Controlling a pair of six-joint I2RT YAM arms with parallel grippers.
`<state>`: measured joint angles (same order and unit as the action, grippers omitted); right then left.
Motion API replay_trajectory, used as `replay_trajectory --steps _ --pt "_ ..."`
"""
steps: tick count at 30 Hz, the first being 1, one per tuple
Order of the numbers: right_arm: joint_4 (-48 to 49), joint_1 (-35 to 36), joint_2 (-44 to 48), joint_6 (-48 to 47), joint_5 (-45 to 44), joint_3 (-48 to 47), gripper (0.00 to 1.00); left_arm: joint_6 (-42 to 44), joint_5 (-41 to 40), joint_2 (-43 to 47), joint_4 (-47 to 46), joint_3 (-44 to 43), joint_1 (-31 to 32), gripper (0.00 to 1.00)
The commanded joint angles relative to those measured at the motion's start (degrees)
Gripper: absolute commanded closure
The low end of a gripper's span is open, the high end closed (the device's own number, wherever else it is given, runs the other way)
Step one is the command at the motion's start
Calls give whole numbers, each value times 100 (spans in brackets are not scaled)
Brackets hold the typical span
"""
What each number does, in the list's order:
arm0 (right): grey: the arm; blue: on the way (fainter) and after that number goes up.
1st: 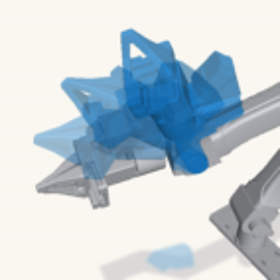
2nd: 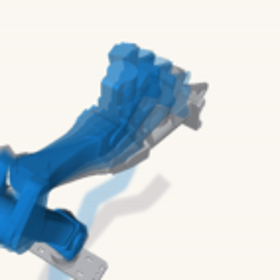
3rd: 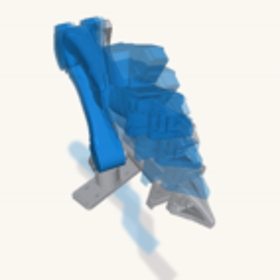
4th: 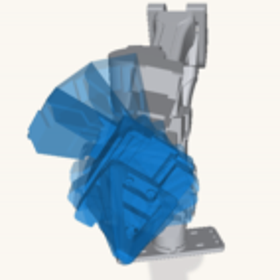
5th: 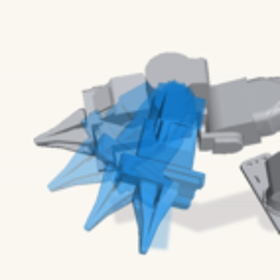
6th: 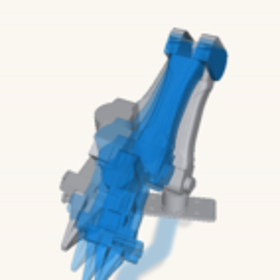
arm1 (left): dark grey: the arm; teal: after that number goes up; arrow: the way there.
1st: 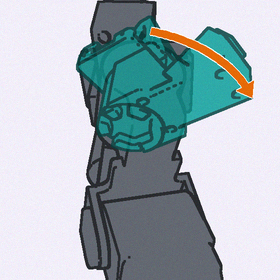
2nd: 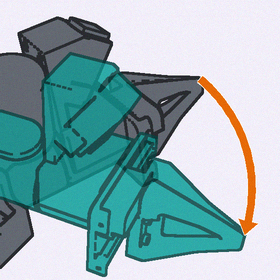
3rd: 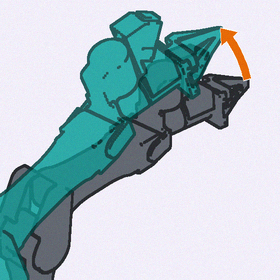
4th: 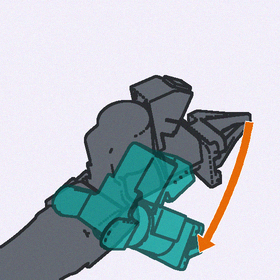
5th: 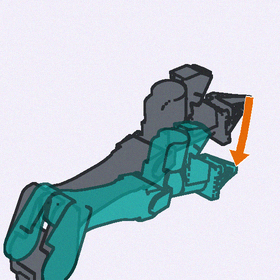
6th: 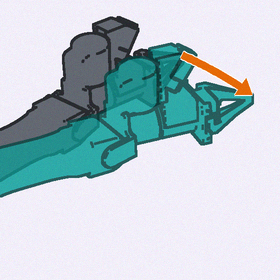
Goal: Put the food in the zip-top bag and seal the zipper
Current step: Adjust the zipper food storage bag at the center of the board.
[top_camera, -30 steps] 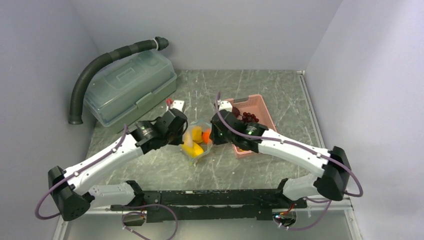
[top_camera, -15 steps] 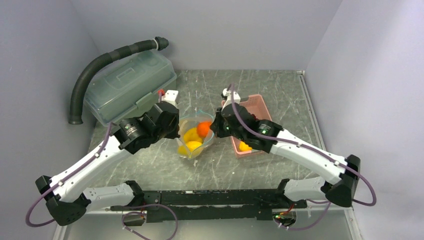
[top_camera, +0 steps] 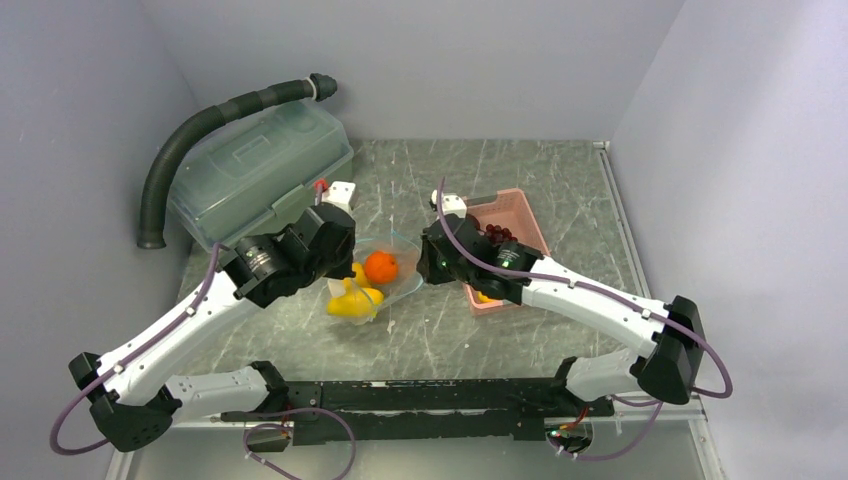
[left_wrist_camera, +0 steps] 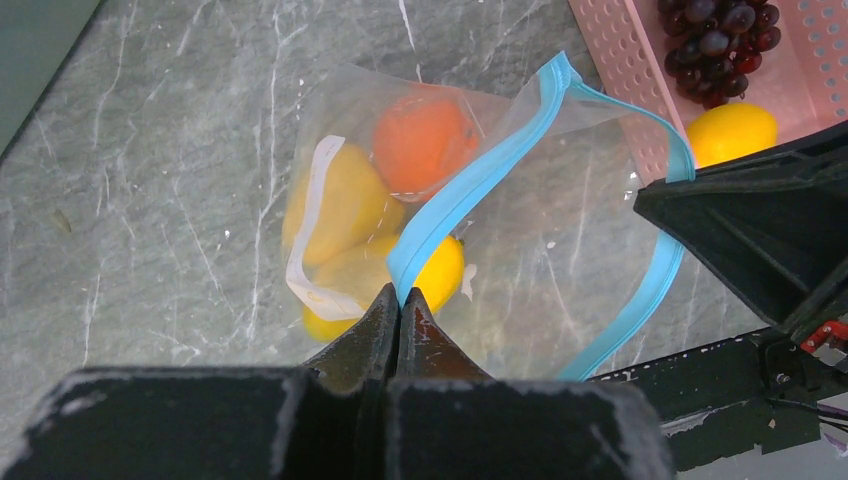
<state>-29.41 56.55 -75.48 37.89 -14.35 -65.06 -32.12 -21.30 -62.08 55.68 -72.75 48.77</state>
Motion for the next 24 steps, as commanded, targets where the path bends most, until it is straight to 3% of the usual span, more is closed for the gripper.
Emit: replay_trajectory --steps 1,6,12,24 --pt "207 -13 43 26 55 -122 79 60 -75 57 -83 -10 -16 100" --pt "32 -14 238 -54 -56 -298 54 46 -56 17 -154 62 -11 100" --pt "-324 -20 684 -165 -480 -524 40 85 -98 21 -146 18 -12 100" --pt "-1418 -415 1339 -410 -1559 -552 26 142 -169 85 -86 -99 -16 99"
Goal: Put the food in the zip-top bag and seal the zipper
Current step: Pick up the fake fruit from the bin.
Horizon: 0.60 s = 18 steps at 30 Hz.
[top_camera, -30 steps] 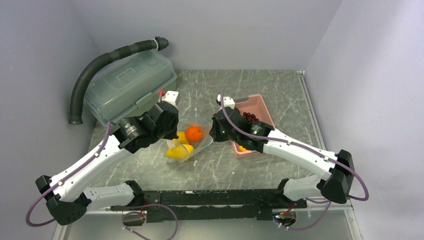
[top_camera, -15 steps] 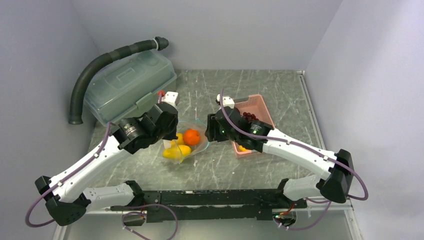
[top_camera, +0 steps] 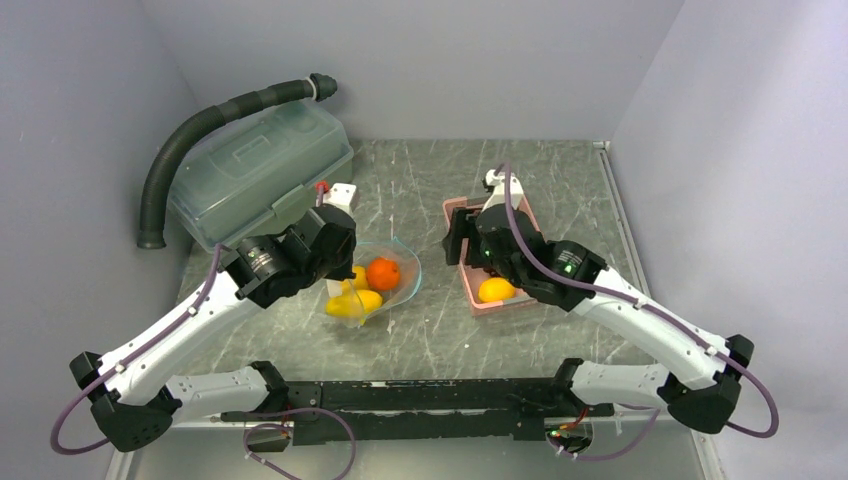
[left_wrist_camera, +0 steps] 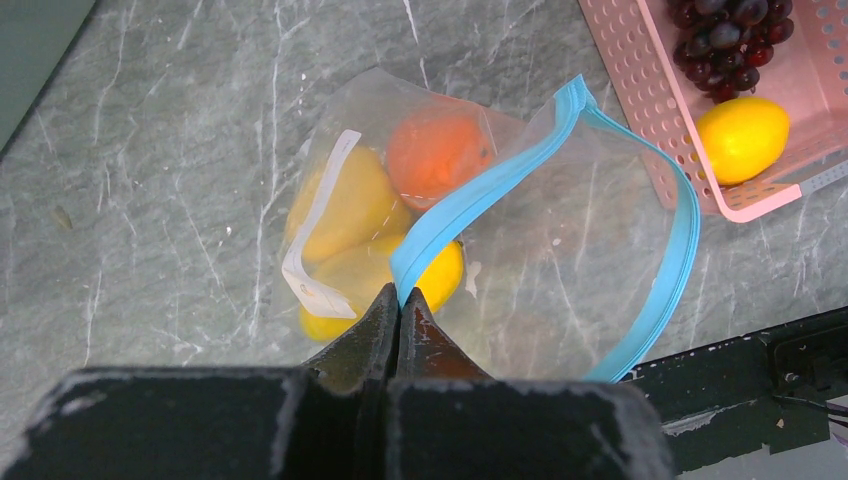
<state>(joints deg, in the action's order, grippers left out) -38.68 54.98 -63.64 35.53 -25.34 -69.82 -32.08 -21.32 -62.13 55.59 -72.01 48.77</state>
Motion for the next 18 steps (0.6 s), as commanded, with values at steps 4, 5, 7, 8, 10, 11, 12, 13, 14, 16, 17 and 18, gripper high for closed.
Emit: replay_trajectory --steps 4,5,7,8,10,11,12,13,14,16,17,18 --pt "-580 -801 337 -282 -225 206 23 164 -198 78 -70 -191 -15 99" --pt "-575 -931 372 -308 -160 295 21 173 -193 78 -82 -185 -16 98" --pt "-562 -1166 403 -369 -9 441 19 175 -186 70 -102 -170 -12 98" --pt "-554 -1267 386 -393 63 516 18 175 -188 69 -101 -165 -16 98" --pt "-522 -1448 322 -434 203 680 16 175 -205 69 -103 -148 -15 99" --pt "-492 -1549 270 -456 302 766 15 175 -218 74 -109 -142 -11 99" --pt "-457 -1642 219 -454 396 871 14 175 -223 82 -109 -129 -10 98" --pt "-426 -1722 157 -451 492 946 13 171 -228 91 -102 -123 -10 98" --pt "-384 -1799 90 -454 583 1023 12 168 -230 99 -106 -121 -12 98" --pt "-289 -1916 -37 -454 727 1159 10 167 -240 117 -95 -101 -11 98" --pt "-223 -1962 -97 -475 799 1227 9 166 -253 126 -85 -95 -16 98" --pt "-174 -2003 -181 -476 844 1294 7 169 -262 130 -76 -94 -17 98"
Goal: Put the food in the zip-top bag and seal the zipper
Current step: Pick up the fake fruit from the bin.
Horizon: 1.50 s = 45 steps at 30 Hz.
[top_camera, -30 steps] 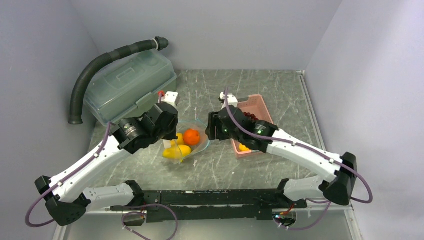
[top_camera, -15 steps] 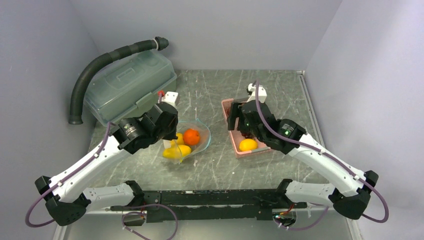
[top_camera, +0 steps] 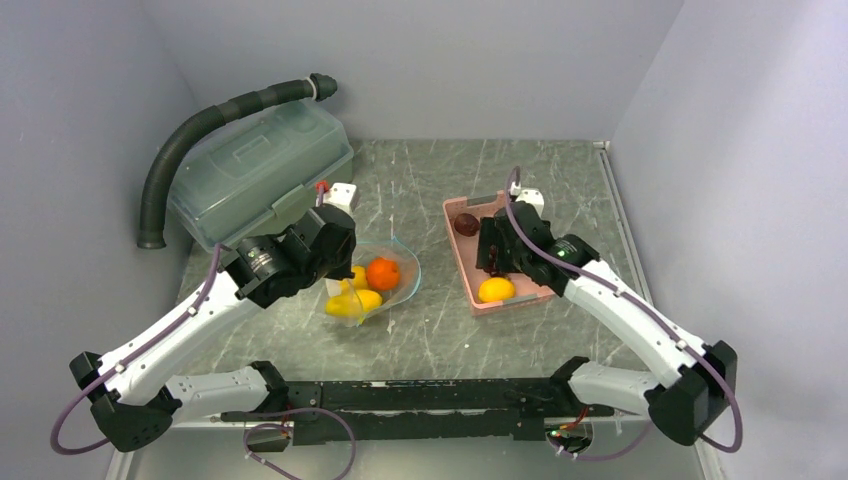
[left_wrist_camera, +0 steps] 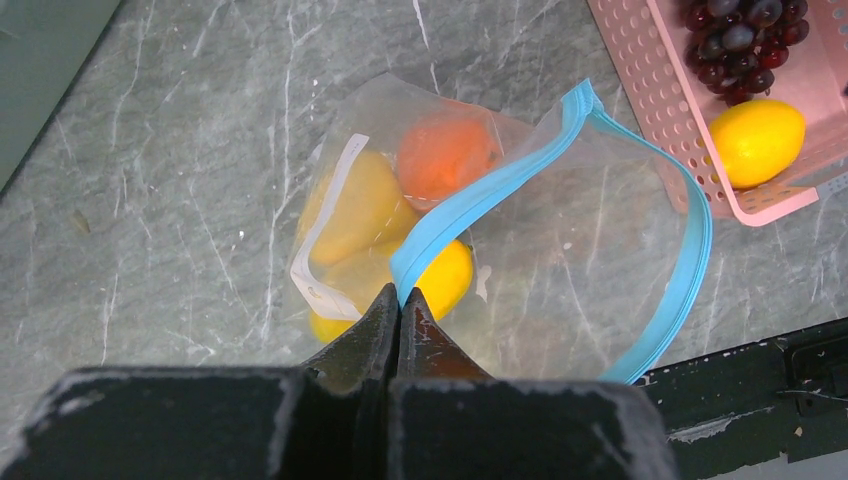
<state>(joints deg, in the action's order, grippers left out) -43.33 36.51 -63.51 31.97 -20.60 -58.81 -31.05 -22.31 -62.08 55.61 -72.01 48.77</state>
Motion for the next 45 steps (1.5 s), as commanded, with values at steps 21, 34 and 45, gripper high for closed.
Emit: replay_trajectory --steps 21,34,45 --pt "478 -471 -1585 -321 845 671 1 64 -144 219 -123 37 -26 96" --pt "686 -472 -2246 -275 864 773 0 71 -143 292 -97 40 -40 95" --pt "733 -470 -2115 -252 804 788 20 64 -160 307 -68 35 -41 95"
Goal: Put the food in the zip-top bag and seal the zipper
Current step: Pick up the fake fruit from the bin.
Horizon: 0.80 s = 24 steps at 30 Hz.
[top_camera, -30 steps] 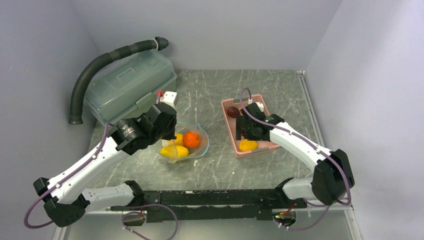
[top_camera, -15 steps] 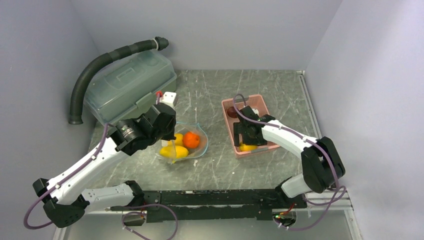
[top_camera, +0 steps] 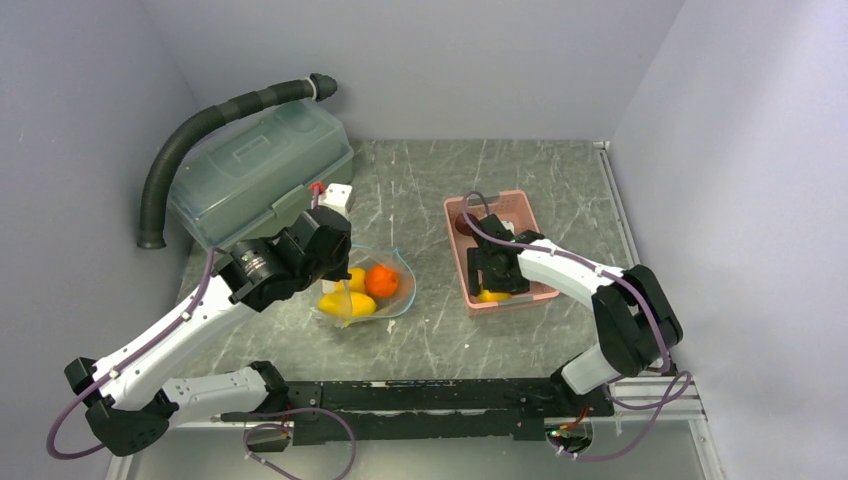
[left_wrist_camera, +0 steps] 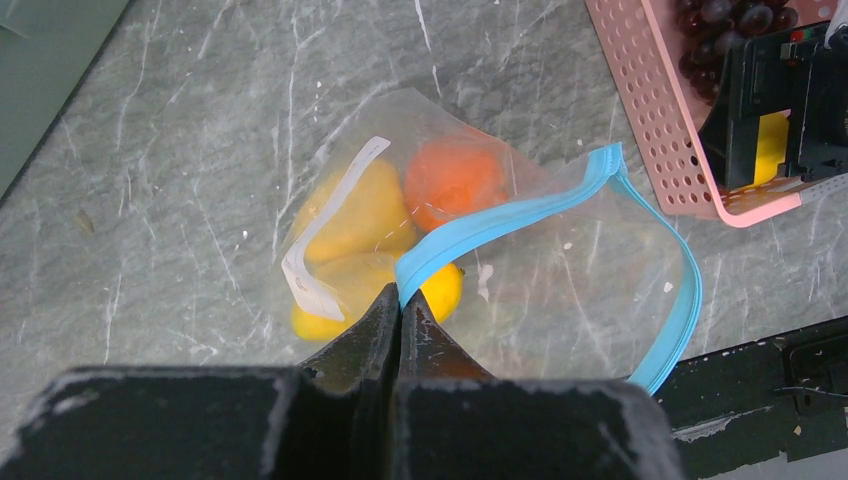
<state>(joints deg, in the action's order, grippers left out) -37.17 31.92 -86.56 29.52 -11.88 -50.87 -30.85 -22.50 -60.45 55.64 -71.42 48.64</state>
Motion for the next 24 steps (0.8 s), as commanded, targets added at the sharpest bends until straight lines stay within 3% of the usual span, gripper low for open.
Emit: replay_trajectory --steps 1,5,9,24 --pt "95 -11 246 -15 -61 -16 23 45 -133 134 -70 -34 -23 95" --pt "-25 -11 419 -34 -83 -96 37 55 -110 98 -94 -52 -23 95" --pt "-199 -11 707 -4 -160 -216 43 68 -114 70 -92 -82 -24 95" --pt "-405 -2 1920 -47 648 -854 46 88 -63 -26 -158 -109 -39 95"
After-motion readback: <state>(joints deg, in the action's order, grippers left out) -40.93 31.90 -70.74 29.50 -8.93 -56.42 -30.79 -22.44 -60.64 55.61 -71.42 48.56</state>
